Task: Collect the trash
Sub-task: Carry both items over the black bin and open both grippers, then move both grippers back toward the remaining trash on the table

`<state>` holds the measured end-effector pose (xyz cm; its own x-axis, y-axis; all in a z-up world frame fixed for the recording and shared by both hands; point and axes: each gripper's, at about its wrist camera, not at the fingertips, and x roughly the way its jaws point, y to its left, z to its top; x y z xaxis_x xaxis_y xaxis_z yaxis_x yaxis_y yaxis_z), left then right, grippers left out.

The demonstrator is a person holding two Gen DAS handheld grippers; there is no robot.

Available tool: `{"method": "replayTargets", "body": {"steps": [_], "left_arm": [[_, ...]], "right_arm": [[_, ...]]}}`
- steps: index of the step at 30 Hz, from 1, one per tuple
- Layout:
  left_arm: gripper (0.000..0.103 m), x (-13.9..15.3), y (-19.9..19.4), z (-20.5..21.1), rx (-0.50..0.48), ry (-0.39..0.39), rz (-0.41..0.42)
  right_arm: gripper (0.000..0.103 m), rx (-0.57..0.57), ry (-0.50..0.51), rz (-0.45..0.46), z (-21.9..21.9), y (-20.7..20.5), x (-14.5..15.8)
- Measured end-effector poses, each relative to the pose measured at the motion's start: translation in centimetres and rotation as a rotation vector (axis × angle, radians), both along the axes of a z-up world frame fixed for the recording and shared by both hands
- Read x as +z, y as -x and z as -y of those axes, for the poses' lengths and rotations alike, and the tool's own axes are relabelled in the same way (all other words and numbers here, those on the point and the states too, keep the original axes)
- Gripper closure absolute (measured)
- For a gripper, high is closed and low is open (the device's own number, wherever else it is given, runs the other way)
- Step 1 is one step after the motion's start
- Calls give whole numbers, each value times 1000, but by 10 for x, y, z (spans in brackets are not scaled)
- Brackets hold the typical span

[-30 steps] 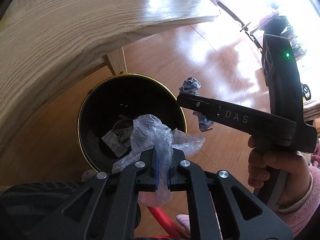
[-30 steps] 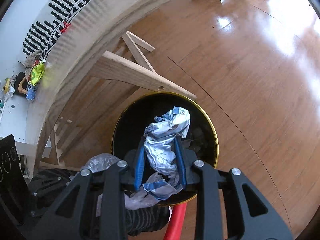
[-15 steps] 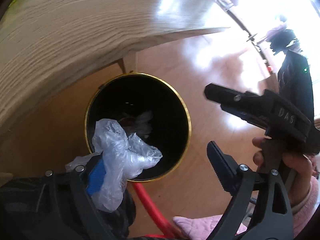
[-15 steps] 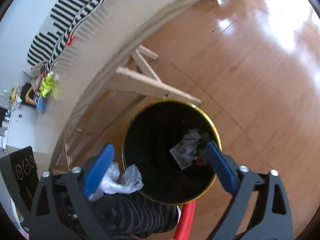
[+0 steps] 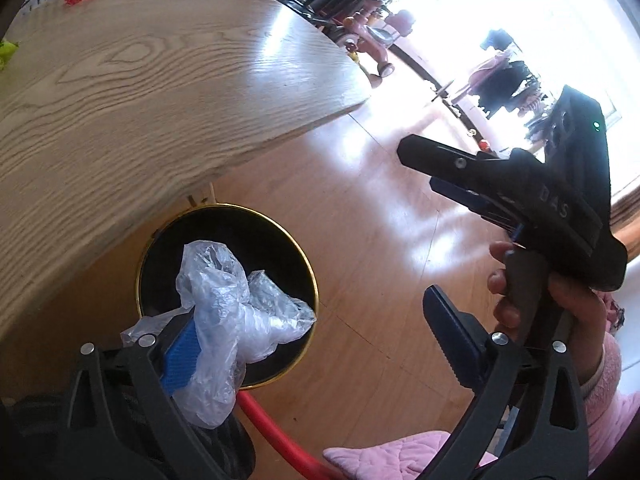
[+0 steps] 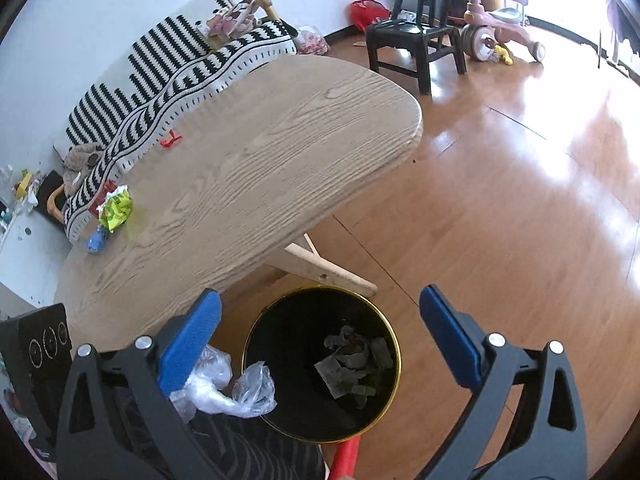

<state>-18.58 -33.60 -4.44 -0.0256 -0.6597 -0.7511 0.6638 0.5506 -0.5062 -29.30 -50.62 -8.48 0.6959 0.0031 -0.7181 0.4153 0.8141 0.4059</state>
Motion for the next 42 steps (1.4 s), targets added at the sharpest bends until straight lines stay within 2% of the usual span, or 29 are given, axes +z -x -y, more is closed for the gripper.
{"method": "replayTargets", "body": {"steps": [2,3,5,7,9,11,12,14,16,19,22,25,27,29,32,35,36,38,42], "left_arm": [[6,-1,6,1,-50,-18,58],[7,-4,7,3,-61,-27,47],[6,0,10,1,-101,94,-25],[7,1,13,7,-97,35,66],[7,-3,8,7,-102,71,-5],[7,-4,8,7,-73,43,40],[7,-6,7,7,-59,29,24],[7,-8,6,6,-51,61,-16],[7,-4,9,10,-61,41,28],[7,5,13,5,-58,33,47],[7,23,6,-11,-17,37,71],[6,51,-13,-40,96,29,138],[7,68,-30,-69,199,-5,209],[6,82,-49,-104,310,-59,283],[6,91,-96,-169,503,-207,372],[7,96,-141,-229,701,-259,312],[7,96,-162,-259,817,-272,260],[6,92,-188,-302,952,-257,193],[7,79,-235,-328,1071,-290,114]], "right_arm": [[7,-3,-2,-11,2,1,-3],[7,-5,-13,-10,3,2,-4],[7,-8,-20,-10,4,6,-7],[7,-15,-18,-20,6,7,-9],[7,-17,-30,-14,9,9,-10],[7,-23,-20,-13,10,12,-10],[7,-27,-22,-13,12,13,-11],[7,-33,-34,-10,14,15,-12],[7,-38,-32,-12,15,15,-14],[7,-41,-38,-9,17,16,-14],[7,-41,-27,4,21,11,-6],[7,-22,5,31,20,-5,10],[7,10,34,50,14,-24,23],[7,60,74,60,2,-51,36],[7,129,125,72,-18,-95,52],[7,186,184,82,-39,-145,68],[7,202,202,85,-45,-160,72],[7,234,233,90,-59,-194,80],[7,327,207,69,-86,-276,86]]}}
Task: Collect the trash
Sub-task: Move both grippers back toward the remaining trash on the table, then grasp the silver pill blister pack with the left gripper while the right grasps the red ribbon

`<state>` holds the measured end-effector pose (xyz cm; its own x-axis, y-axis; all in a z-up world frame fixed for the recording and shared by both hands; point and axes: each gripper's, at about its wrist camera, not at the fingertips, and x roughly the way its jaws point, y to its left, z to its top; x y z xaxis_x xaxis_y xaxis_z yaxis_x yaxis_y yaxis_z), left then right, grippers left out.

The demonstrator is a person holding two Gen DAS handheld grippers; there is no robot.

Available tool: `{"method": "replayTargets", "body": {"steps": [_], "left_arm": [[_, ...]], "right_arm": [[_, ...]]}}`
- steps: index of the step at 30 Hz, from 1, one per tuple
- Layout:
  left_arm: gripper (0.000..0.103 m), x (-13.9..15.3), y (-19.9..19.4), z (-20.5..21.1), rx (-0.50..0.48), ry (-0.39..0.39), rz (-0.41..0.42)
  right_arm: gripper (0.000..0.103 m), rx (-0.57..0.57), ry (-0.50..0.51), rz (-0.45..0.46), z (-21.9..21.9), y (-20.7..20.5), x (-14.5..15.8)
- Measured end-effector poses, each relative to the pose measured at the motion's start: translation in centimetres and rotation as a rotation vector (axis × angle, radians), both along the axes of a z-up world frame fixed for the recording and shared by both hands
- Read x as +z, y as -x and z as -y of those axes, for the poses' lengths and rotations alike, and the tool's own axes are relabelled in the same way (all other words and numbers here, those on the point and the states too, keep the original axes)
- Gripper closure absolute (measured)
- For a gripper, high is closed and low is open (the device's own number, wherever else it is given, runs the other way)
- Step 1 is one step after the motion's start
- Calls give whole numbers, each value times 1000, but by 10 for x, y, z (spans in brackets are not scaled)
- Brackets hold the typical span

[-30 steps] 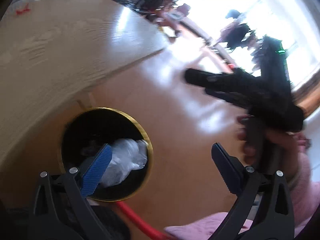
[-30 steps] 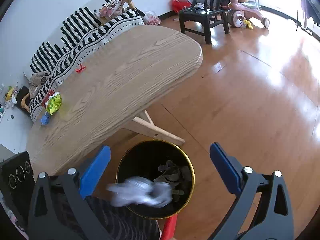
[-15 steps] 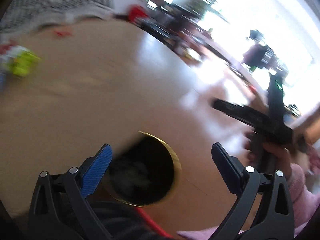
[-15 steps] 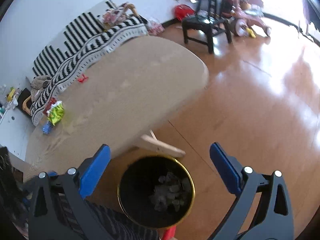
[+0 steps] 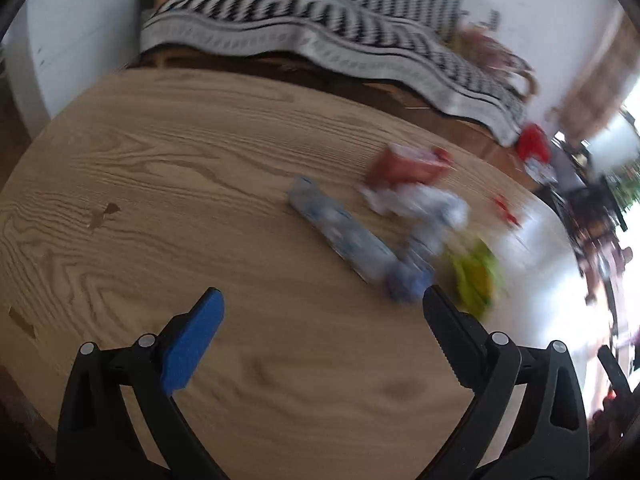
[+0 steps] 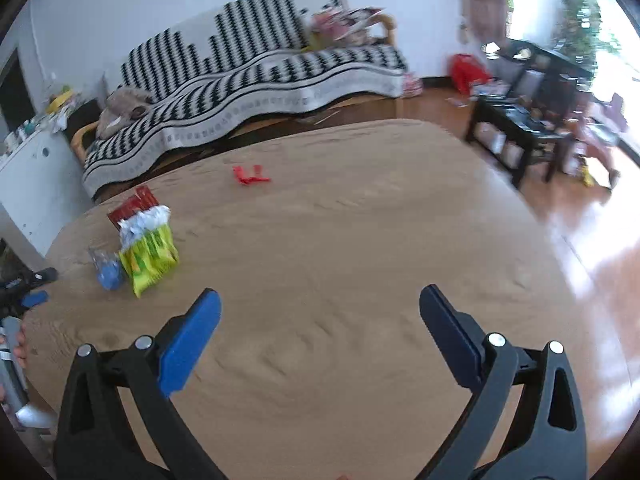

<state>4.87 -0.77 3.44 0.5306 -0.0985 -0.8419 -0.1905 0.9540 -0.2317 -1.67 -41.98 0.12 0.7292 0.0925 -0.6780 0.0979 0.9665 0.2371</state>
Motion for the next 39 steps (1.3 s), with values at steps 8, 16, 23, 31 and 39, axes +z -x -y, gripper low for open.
{"method": "replayTargets", "body": {"steps": [8,16,23,31,39], "left_arm": [[7,-41,-85,-13,121,51,-96],[6,-68,-109,10,-27,-190,-102],[6,-68,-106,-12,-96,-241,-82],[5,-70,-103,-21,-105,-254,-33],[5,-70,-105,-23,-150,-251,-28]], "right_arm": [[7,111,108,-64,-48,-149,-16],[7,265,323,-163,-89,-257,-53],[5,339,230,-187,-81,-287,-67],[5,335,231,-199,-82,-282,-67],[5,367,237,-193,-83,-274,-66]]}}
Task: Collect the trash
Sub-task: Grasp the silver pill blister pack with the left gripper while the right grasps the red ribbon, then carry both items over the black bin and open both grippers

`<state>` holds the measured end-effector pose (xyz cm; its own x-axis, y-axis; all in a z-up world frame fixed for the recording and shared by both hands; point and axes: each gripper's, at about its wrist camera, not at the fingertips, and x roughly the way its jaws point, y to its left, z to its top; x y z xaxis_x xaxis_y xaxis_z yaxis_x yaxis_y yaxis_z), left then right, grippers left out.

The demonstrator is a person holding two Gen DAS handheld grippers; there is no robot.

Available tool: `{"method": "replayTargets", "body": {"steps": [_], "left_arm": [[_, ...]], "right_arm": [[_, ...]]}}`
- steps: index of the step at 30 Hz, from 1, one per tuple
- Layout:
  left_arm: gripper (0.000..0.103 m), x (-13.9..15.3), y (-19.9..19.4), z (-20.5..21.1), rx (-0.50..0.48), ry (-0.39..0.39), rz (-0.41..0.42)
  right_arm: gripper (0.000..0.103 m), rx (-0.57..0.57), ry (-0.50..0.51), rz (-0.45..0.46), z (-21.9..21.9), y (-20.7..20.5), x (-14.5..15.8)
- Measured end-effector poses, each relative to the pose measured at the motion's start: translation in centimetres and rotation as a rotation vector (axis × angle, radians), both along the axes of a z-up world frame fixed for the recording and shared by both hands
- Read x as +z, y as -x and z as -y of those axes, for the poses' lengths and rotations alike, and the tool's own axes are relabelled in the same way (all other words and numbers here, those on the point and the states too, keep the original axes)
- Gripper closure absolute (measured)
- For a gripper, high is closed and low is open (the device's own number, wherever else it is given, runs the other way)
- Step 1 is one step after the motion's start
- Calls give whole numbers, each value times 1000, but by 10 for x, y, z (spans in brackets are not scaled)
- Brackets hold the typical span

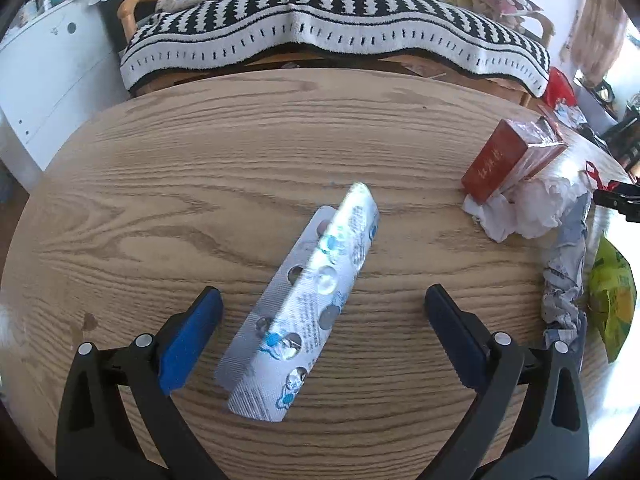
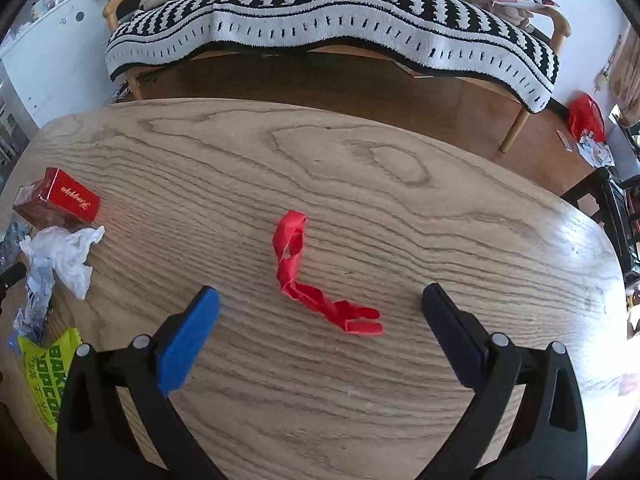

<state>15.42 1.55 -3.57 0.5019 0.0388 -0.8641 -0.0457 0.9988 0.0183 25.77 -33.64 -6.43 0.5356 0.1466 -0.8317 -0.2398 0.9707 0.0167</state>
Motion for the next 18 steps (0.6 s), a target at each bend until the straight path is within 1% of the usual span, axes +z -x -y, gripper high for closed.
{"method": "replayTargets", "body": {"steps": [2,5,8,10,11,12,13,14,15,16,18], "left_arm": [[5,0,0,-1,-31,1,2],[5,-1,-1,-4,-51,8,-1],[6,-1,0,-4,-70,4,4],[9,-1,2,-3,-70,-1,14],[18,1,2,-3,-71,-5,21],[46,5,3,-3,-71,-11,34],[67,8,4,-3,-71,-16,42],[72,9,2,-4,-72,-22,27],[72,10,2,-5,-70,0,15],[73,11,3,-7,-67,16,5],[73,15,7,-10,-58,49,-8]], "right_arm": [[5,-1,-4,15,1,3,-1],[5,-4,-10,36,1,6,-1],[5,-4,-9,36,1,6,-2],[5,-3,-8,30,1,7,-2],[5,-4,-7,26,1,6,-2],[6,-9,-7,22,1,7,-1],[20,-16,-11,31,1,10,2],[39,-21,-16,47,1,12,8],[84,-53,-14,35,3,14,12],[94,-82,-36,7,7,16,13],[94,-118,-78,12,16,27,15]]}}
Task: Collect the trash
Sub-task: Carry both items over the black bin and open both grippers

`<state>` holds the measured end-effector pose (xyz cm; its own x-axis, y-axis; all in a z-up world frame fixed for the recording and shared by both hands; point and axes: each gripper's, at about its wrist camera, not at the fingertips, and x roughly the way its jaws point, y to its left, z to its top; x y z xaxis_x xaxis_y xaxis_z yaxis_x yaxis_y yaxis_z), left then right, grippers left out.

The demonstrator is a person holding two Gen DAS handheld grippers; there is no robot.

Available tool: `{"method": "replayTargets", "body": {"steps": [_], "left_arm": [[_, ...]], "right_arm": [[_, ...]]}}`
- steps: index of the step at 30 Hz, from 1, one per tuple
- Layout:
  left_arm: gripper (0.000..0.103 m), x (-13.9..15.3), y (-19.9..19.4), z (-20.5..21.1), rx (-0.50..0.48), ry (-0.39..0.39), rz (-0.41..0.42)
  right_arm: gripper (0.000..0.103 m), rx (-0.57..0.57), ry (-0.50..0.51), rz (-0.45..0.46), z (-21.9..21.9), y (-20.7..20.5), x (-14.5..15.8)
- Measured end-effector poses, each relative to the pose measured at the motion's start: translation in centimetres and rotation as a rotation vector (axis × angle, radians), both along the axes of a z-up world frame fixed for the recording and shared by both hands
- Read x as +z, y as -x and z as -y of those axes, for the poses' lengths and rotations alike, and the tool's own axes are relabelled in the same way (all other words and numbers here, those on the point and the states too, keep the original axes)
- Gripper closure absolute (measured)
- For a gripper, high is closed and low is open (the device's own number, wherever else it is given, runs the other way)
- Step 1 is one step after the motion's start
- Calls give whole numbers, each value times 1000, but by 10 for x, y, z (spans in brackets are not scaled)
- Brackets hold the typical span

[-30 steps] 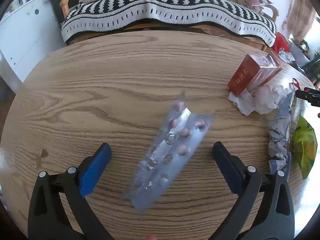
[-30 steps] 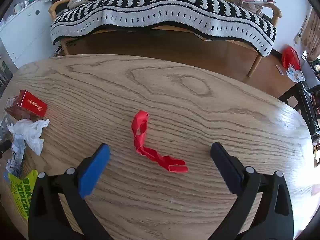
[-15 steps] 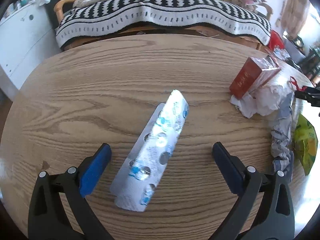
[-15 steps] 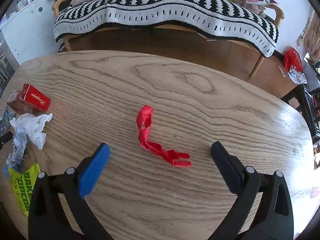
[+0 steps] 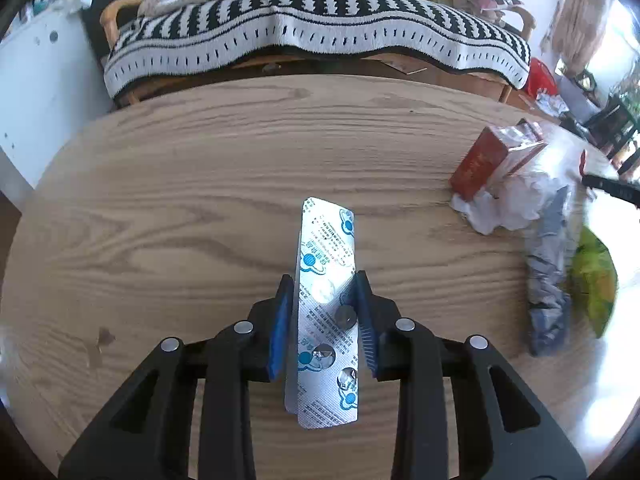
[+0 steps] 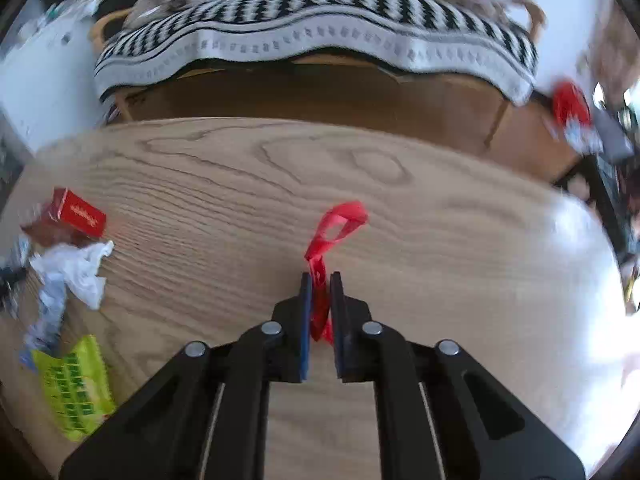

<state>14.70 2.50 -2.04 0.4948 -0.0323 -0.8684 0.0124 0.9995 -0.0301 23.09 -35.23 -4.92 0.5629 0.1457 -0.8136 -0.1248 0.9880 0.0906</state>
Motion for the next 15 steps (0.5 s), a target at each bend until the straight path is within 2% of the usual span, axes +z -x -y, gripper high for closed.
{"method": "replayTargets", "body": {"steps": [8,15], "left_arm": [[73,39,42,16,-32,62,38],[72,95,100,75,-197,109,106]], "right_arm": [[94,-42,-78,80,34,83,39],[94,-10,-71,176,45,172,100]]}}
